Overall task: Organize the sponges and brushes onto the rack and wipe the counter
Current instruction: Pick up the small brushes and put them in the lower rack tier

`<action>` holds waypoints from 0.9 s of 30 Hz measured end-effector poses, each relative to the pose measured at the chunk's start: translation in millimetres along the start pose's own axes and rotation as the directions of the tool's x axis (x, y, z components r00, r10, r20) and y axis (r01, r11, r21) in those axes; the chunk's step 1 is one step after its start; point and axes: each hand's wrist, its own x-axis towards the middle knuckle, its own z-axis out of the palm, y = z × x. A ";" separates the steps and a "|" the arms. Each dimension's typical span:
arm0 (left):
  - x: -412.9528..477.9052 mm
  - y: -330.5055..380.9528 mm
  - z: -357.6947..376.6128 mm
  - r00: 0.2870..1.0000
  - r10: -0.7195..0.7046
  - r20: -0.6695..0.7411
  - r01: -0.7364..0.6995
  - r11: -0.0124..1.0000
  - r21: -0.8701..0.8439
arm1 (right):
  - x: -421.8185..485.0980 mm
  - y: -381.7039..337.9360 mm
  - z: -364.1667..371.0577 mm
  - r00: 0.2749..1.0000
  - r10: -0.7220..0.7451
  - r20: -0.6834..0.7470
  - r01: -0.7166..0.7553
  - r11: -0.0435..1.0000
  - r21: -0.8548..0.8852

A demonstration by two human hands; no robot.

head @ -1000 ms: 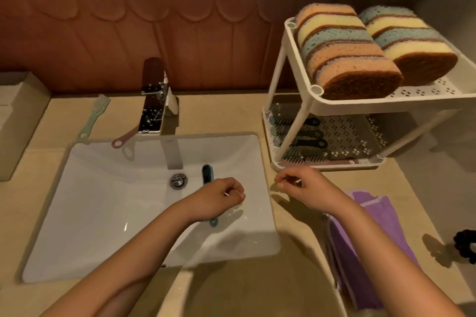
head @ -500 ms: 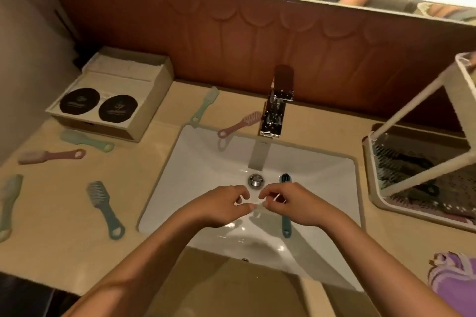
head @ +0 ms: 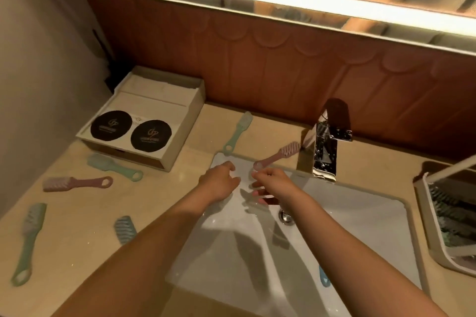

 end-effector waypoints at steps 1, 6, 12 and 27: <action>7.5 2.2 -2.2 0.999 -0.004 -0.049 0.005 1.000 0.012 | 4.3 -1.8 2.1 0.999 0.023 -0.031 -0.021 0.999 0.043; 52.1 12.5 -19.2 0.953 0.039 -0.302 0.036 0.970 0.240 | 37.7 -3.1 4.2 0.969 0.108 -0.221 -0.071 0.983 0.166; 91.7 10.3 -31.0 0.939 0.020 -0.344 0.105 0.935 0.340 | 56.8 2.6 1.3 0.958 0.222 -0.183 -0.166 0.946 0.279; 99.9 9.7 -14.4 0.919 0.040 -0.391 0.157 0.874 0.460 | 39.7 9.4 13.6 0.974 0.100 -0.202 -0.022 0.934 0.358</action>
